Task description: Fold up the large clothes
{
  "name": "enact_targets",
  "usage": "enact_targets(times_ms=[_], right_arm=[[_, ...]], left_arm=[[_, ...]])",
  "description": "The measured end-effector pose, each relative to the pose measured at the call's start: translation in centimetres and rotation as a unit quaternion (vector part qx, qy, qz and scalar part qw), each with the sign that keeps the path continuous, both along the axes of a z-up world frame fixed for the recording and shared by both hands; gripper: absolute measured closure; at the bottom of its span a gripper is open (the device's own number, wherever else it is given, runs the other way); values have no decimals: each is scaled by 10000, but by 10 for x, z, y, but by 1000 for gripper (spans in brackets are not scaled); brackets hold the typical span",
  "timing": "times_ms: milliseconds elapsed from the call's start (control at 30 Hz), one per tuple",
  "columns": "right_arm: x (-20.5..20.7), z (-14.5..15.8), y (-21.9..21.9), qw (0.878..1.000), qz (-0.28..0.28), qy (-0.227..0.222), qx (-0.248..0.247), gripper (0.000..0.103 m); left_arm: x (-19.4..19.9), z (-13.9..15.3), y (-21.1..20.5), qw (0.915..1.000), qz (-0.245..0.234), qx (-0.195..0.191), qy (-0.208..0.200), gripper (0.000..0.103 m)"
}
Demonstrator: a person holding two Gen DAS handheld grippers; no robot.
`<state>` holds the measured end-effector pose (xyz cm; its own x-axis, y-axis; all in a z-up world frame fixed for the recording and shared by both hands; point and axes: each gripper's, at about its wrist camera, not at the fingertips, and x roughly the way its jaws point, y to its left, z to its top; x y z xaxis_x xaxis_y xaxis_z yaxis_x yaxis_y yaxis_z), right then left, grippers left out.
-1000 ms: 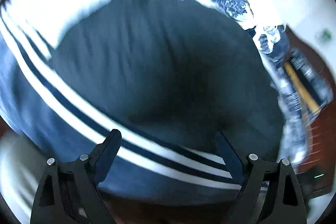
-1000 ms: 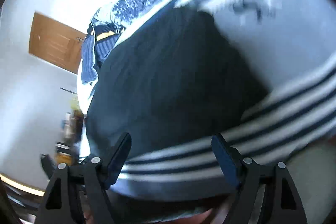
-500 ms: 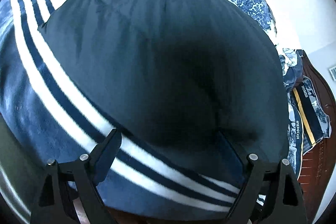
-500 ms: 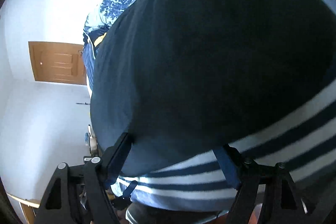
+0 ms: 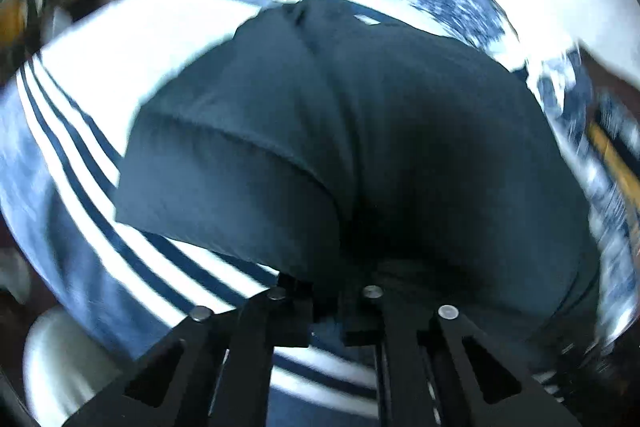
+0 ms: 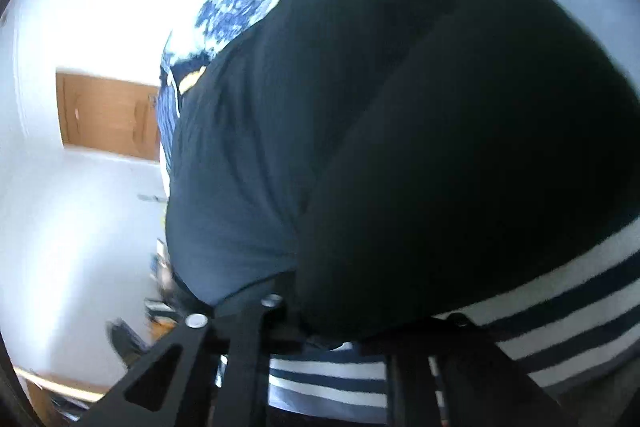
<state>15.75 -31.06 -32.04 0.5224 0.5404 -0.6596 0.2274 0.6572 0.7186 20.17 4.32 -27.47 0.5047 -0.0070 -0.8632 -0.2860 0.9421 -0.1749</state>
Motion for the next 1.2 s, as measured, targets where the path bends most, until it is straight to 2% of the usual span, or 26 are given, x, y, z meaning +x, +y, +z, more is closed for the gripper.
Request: enact_targets(times_ms=[67, 100, 200, 300, 400, 433, 467, 500, 533, 567, 667, 700, 767, 800, 900, 1067, 1200], right_arm=[[-9, 18, 9, 9986, 169, -116, -490, 96], [-13, 24, 9, 9980, 189, -155, -589, 96], [-22, 28, 6, 9977, 215, -127, -636, 97], [-28, 28, 2, 9976, 220, 70, -657, 91], [-42, 48, 1, 9935, 399, 20, -1070, 87], [-47, 56, 3, 9916, 446, -48, -1211, 83], [-55, 67, 5, 9886, 500, -140, -1410, 69], [-63, 78, 7, 9855, 505, -223, -1604, 57], [-71, 87, 6, 9831, 462, -328, -1743, 31], [-78, 98, 7, 9801, 407, -474, -1886, 26], [-81, 126, 17, 9728, 450, -701, -2161, 26], [-80, 133, 20, 9700, 461, -743, -2267, 26], [-76, 148, 27, 9623, 521, -927, -2504, 26], [-78, 150, 29, 9587, 573, -992, -2605, 26], [-59, 157, 40, 9489, 728, -1113, -2863, 26], [-21, 138, 39, 9331, 840, -932, -3371, 26], [-9, 116, 17, 9321, 827, -698, -3458, 26]], left_arm=[[-10, 5, -8, 9996, -126, 263, -30, 96], [-12, 5, -8, 9995, -136, 276, 5, 96], [-14, 2, -13, 9989, -171, 426, 131, 92], [-11, 10, -18, 9969, -292, 719, 134, 87], [-21, 25, -30, 9931, -413, 1096, 10, 67], [-24, 31, -34, 9916, -442, 1211, -82, 57], [-28, 39, -38, 9897, -449, 1344, -217, 48], [-32, 48, -36, 9883, -438, 1426, -322, 45], [-35, 55, -40, 9868, -441, 1496, -442, 41], [-46, 63, -41, 9851, -459, 1563, -544, 37], [-49, 82, -51, 9809, -531, 1717, -738, 26], [-59, 89, -51, 9801, -562, 1729, -794, 26], [-53, 97, -58, 9773, -624, 1814, -900, 25], [-62, 97, -59, 9766, -645, 1834, -921, 24], [-53, 98, -55, 9742, -704, 1939, -918, 24], [-41, 80, -38, 9724, -688, 2097, -754, 24], [-34, 57, -13, 9713, -625, 2234, -527, 24]])
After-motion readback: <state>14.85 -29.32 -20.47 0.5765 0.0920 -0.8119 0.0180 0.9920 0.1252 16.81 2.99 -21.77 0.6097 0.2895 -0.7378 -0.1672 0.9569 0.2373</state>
